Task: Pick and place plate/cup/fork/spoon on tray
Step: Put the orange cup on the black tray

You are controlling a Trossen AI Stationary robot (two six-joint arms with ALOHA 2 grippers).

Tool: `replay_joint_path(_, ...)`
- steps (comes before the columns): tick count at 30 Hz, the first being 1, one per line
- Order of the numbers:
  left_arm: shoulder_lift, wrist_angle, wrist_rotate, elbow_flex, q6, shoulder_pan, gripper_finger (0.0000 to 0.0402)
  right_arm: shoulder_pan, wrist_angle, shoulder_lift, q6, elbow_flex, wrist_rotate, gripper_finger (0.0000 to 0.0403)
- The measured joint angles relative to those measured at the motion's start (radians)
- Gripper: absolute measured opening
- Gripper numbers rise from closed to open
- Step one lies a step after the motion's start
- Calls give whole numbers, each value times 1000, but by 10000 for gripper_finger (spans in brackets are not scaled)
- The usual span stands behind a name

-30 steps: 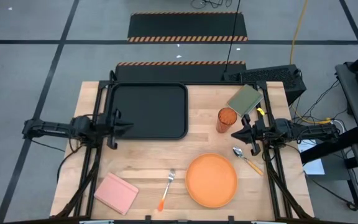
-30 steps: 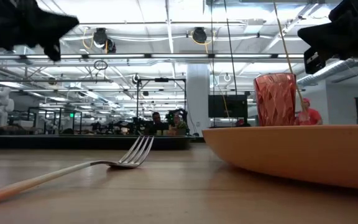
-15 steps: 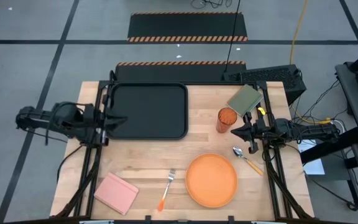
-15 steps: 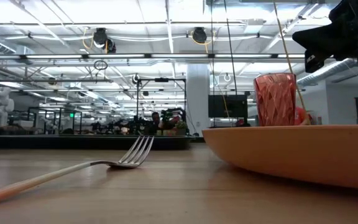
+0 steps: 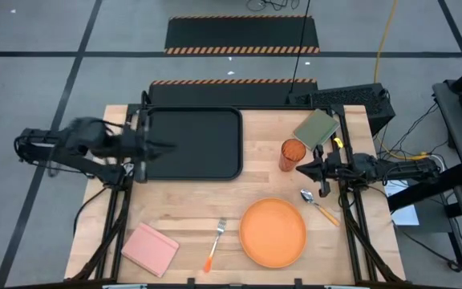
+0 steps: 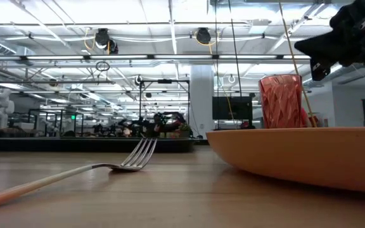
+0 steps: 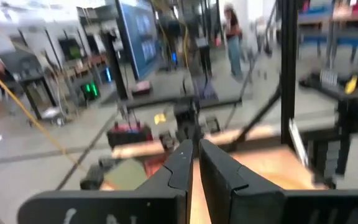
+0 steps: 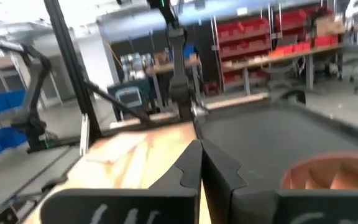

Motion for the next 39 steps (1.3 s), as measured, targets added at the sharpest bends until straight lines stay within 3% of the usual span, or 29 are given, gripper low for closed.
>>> replay_joint_path(5, 83, -79, 0, -2, 10, 0, 33, 0, 2, 115, 7, 104, 2, 0)
replay_joint_path(11, 190, -89, 0, -6, 22, 0, 33, 0, -104, 338, -29, 302, 41, 0)
replay_joint_path(18, 292, -52, -2, -6, 67, 0, 33, 0, -553, 646, -80, 676, 159, 21)
replay_joint_path(27, 358, -31, -2, -6, 133, 0, 33, -8, -1089, 973, -77, 1101, 156, 96)
replay_joint_path(32, 357, -32, -1, -6, 126, 0, 33, -38, -1232, 1087, -138, 1203, 137, 134)
replay_joint_path(39, 357, -33, -1, -6, 117, -7, 33, -109, -1288, 1160, -181, 1207, 72, 167)
